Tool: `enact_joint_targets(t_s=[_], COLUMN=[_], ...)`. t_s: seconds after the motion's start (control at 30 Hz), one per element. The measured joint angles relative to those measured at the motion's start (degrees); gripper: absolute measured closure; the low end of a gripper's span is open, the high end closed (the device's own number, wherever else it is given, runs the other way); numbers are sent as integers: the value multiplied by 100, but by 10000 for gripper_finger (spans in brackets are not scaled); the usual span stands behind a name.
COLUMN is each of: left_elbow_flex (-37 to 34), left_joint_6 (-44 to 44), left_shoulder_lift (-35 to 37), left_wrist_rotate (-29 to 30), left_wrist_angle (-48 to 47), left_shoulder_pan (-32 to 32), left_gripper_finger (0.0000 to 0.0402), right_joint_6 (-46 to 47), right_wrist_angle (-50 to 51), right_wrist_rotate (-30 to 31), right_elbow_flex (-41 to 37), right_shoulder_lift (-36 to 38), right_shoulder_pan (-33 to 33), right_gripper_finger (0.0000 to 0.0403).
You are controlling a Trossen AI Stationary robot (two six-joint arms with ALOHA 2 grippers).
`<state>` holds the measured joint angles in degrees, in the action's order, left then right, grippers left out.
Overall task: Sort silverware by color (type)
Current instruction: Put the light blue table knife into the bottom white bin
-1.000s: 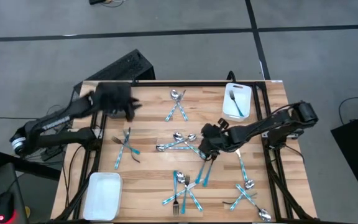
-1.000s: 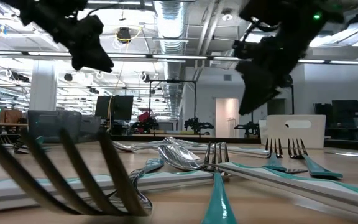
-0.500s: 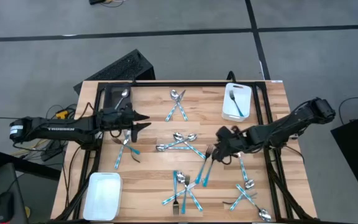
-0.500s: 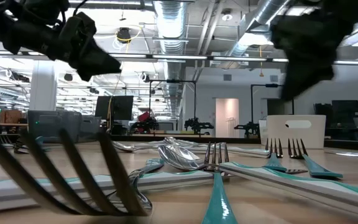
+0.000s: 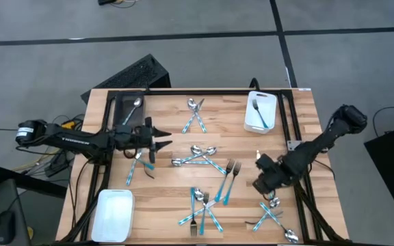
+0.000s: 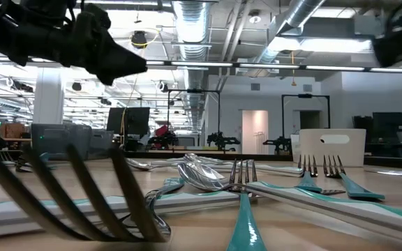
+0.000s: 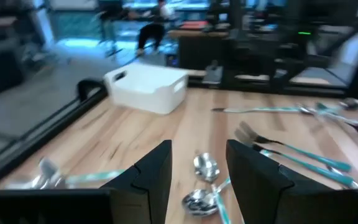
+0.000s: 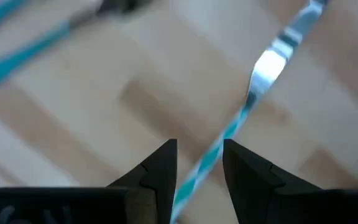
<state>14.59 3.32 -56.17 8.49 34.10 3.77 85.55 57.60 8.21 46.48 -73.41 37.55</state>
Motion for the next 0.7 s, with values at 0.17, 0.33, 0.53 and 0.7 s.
enact_joint_targets(t_s=[0.17,0.33,0.53,0.7], left_elbow_flex=[0,0,0,0], left_joint_6=[321,329,356,489], left_shoulder_lift=[-136,-159,-159,-159], left_wrist_rotate=[280,290,348,356], left_wrist_angle=[-194,-202,-218,-233], left_shoulder_pan=[0,0,2,2], left_gripper_finger=[262,262,262,262], right_joint_6=[502,611,604,634], right_wrist_angle=[19,22,35,44], right_wrist_rotate=[-61,342,995,1363], right_elbow_flex=[0,0,0,0], right_shoulder_lift=[0,0,-2,-2], right_shoulder_pan=[617,887,877,838], right_gripper_finger=[251,251,251,246])
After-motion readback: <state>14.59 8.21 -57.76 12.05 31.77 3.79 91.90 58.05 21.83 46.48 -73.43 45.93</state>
